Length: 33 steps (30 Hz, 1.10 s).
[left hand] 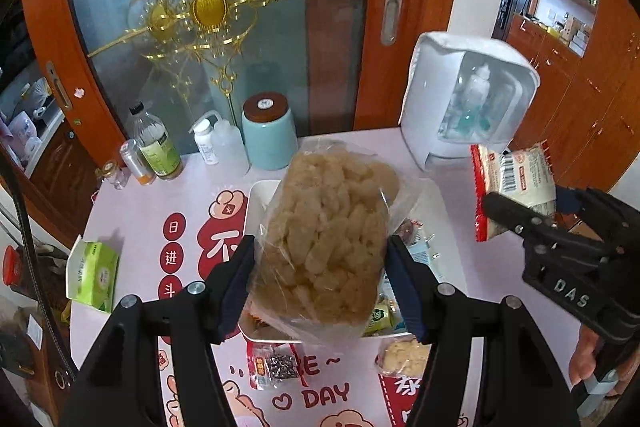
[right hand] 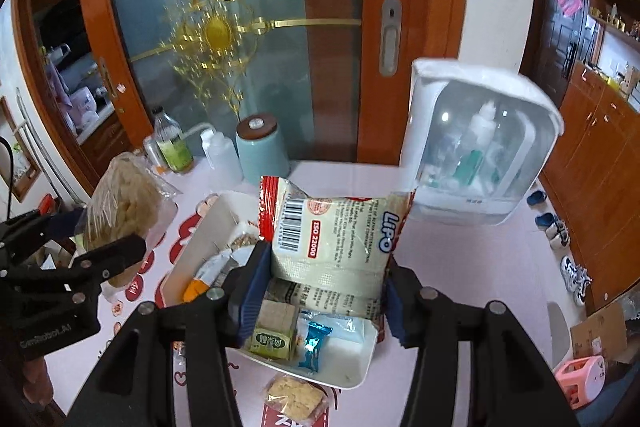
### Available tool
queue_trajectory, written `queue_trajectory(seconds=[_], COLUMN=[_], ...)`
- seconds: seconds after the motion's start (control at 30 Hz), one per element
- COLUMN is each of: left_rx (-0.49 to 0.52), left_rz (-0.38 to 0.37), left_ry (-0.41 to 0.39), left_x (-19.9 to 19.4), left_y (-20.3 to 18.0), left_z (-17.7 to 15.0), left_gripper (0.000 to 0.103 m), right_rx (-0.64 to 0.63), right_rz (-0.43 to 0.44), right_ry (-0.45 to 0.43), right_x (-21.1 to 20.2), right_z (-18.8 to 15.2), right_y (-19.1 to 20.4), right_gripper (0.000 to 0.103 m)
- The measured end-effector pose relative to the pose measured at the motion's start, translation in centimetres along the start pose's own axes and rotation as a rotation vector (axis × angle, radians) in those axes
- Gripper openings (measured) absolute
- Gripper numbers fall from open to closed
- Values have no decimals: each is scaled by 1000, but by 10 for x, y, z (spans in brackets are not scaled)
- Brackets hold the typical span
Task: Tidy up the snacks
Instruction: 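Carry both items into the white tray and open both grippers, then move both grippers back toward the last two snacks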
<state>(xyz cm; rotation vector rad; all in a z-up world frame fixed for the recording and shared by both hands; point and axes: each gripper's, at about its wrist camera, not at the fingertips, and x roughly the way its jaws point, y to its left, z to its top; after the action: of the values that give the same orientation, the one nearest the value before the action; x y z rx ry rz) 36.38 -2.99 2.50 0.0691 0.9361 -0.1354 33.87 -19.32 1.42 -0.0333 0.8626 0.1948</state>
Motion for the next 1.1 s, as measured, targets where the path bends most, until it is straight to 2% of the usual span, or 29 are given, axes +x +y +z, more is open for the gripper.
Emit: queue_trajectory(seconds=[0.07,0.17,0.2,0.23,0.3,0.33,0.37,0.77,1.1], left_rx=[8,19,16,11,-3,-9,-15,-45,-58], left_rz=[-1,-6,-5,-5,-13,-17,-18,9,32], left_ry=[9,3,2,5,23,28,32,56,71], left_x=[13,28,33,38,47,50,53,54,41], left_y=[2,4,6,7,10,11,14,32,35], left_z=[0,-1,-1,-1,-2,-3,-5,-28,-50], left_gripper=[67,84,85,85,86,86,86,86,86], right_rx=[3,24,29,31,21,12,6,4,3], right_rz=[8,31,29,24,7,-5,-9,12,33], right_ry=[33,69,83,97,111,115,115,150,150], right_x=[16,36,42,48,55,58,59,60,39], right_z=[-2,-6,-8,-9,-12,-14,-15,-34,-57], right_y=[2,4,4,5,8,10,11,7,4], right_gripper=[55,57,57,58,68,77,80,80,80])
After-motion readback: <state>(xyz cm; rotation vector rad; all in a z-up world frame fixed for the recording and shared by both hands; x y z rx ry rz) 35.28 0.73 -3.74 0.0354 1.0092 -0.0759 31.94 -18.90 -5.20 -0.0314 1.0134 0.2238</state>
